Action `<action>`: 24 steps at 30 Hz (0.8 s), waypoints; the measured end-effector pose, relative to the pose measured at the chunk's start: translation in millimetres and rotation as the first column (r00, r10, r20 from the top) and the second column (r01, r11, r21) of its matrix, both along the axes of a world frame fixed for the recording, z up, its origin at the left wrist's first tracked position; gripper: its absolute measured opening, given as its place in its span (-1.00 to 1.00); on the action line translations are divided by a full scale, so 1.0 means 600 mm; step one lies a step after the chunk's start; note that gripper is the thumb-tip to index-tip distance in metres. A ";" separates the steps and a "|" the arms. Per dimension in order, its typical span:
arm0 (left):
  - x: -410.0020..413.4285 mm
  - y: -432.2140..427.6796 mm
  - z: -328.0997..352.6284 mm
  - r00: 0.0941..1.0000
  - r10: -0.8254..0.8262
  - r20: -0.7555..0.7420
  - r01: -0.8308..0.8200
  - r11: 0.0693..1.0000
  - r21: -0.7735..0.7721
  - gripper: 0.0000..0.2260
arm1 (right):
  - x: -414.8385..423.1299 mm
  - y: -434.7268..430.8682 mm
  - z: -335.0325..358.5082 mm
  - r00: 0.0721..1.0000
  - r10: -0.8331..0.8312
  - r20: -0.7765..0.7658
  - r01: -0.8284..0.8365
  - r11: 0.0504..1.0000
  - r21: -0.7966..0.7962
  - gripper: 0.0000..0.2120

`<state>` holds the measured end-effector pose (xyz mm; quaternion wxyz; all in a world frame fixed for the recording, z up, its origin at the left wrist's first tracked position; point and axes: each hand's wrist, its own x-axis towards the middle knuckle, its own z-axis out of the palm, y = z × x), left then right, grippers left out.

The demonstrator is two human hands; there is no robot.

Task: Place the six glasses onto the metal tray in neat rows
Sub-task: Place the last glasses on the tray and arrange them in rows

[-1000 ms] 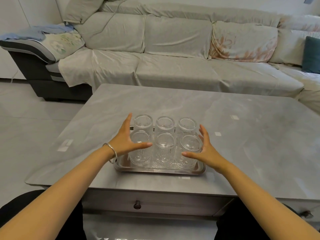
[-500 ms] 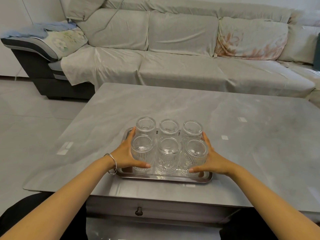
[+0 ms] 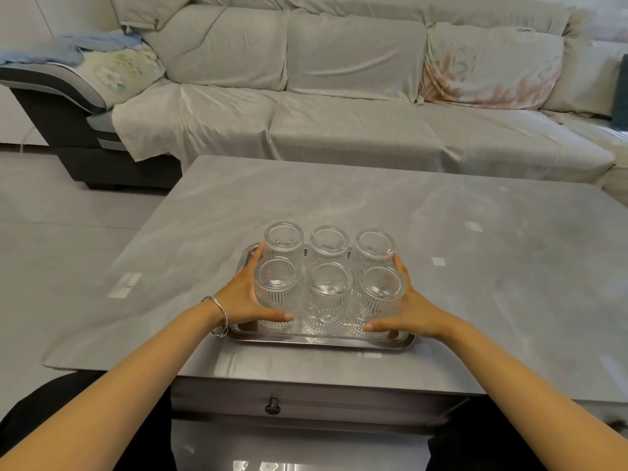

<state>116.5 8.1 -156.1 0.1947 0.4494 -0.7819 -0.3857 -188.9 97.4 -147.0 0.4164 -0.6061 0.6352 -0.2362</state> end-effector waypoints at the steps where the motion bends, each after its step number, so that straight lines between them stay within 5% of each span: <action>1: 0.001 0.000 0.000 1.000 -0.002 -0.004 0.002 1.000 0.002 0.26 | 0.003 0.000 0.000 1.000 -0.010 -0.005 0.010 1.000 -0.001 0.43; 24: 0.013 -0.001 0.011 1.000 -0.015 0.015 0.014 0.999 0.043 0.22 | 0.020 -0.002 -0.005 0.995 -0.035 -0.090 0.025 0.993 -0.113 0.41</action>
